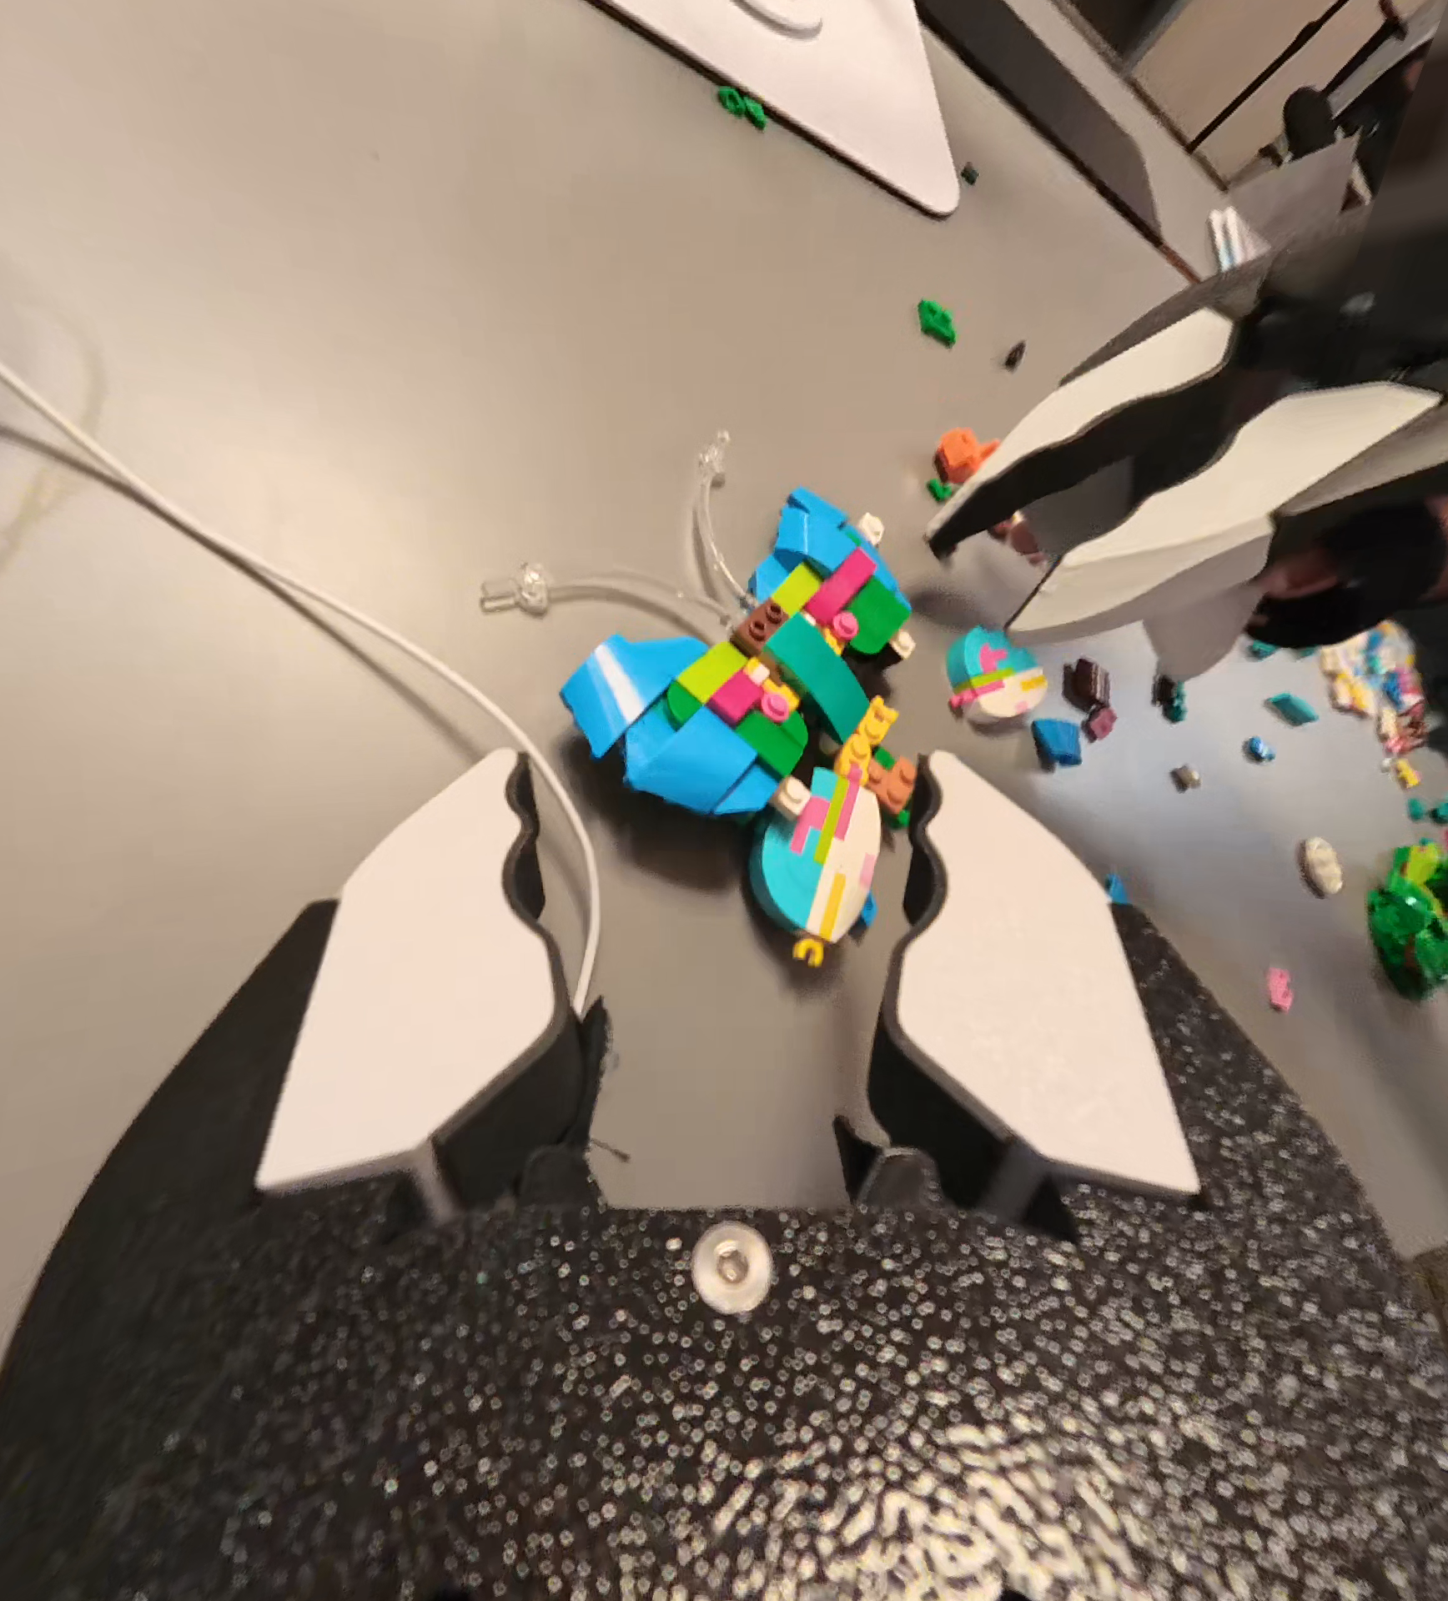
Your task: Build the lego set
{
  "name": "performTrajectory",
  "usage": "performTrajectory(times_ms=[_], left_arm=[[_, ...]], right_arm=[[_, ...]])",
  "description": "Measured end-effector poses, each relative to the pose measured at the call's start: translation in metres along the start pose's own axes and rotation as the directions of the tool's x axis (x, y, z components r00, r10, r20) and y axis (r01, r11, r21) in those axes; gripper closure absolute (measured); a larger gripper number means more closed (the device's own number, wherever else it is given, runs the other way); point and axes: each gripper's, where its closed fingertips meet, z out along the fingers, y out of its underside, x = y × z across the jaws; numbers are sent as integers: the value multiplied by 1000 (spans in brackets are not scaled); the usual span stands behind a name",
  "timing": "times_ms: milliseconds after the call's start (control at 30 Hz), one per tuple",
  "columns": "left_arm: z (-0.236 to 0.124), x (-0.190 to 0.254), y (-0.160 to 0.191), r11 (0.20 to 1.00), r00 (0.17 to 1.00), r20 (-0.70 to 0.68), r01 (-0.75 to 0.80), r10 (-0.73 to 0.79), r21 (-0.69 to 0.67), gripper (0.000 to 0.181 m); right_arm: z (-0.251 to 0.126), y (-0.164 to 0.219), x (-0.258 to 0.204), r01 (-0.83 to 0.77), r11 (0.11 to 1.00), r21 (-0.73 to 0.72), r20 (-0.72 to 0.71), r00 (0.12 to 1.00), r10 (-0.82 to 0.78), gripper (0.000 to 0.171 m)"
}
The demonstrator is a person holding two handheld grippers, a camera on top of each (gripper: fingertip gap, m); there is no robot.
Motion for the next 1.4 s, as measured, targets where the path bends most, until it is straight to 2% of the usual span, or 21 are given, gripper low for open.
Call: performTrajectory(times_ms=[33, 267, 467, 533, 667, 800, 900, 967, 1133, 1233, 1267, 1300, 1400], left_arm=[[2, -1, -3, 1000, 1000, -11, 22, -22, 6, 100], [6, -1, -8, 991, 986, -97, 133, -132, 3, 118], [5, 2, -5, 990, 978, -154, 139, -139, -10, 141], [3, 9, -7, 994, 975, -192, 112, -109, 7, 153], [1, 18, -11, 999, 972, -233, 18, -6, 50, 156], [-7, 43, -16, 976, 922, -330, -164, 202, 140, 161], [-10, 51, -15, 943, 882, -342, -275, 326, 189, 162], [-11, 54, -14, 925, 860, -347, -318, 373, 208, 162], [-14, 60, -13, 881, 812, -349, -402, 468, 249, 162], [-14, 60, -11, 871, 799, -350, -423, 489, 251, 162], [-14, 60, -10, 871, 798, -351, -427, 490, 245, 162], [-13, 59, -9, 870, 800, -347, -430, 490, 240, 161], [-14, 56, -8, 877, 819, -319, -419, 476, 234, 131]], right_arm=[[1, -2, 1, 23, 1000, 15, 1, 1000, -23, 128], [12, -1, 7, 85, 996, -22, 56, 995, -84, 128], [12, 1, 5, 150, 988, -30, 103, 984, -146, 129], [8, 0, 6, 209, 977, -33, 85, 975, -206, 129], [-5, -21, -3, 373, 926, 59, 42, 926, -376, 128], [-15, -40, -28, 547, 828, 125, 96, 824, -559, 120], [-11, -33, -46, 661, 750, 41, 200, 730, -654, 113], [-2, -21, -46, 686, 724, -73, 280, 711, -646, 108], [15, 1, -35, 647, 707, -286, 434, 745, -507, 110], [15, 10, -45, 593, 728, -346, 556, 754, -350, 132], [15, 11, -48, 583, 731, -356, 577, 752, -319, 149], [15, 12, -49, 578, 733, -360, 587, 751, -303, 151], [14, 12, -49, 585, 730, -353, 585, 747, -316, 151]])
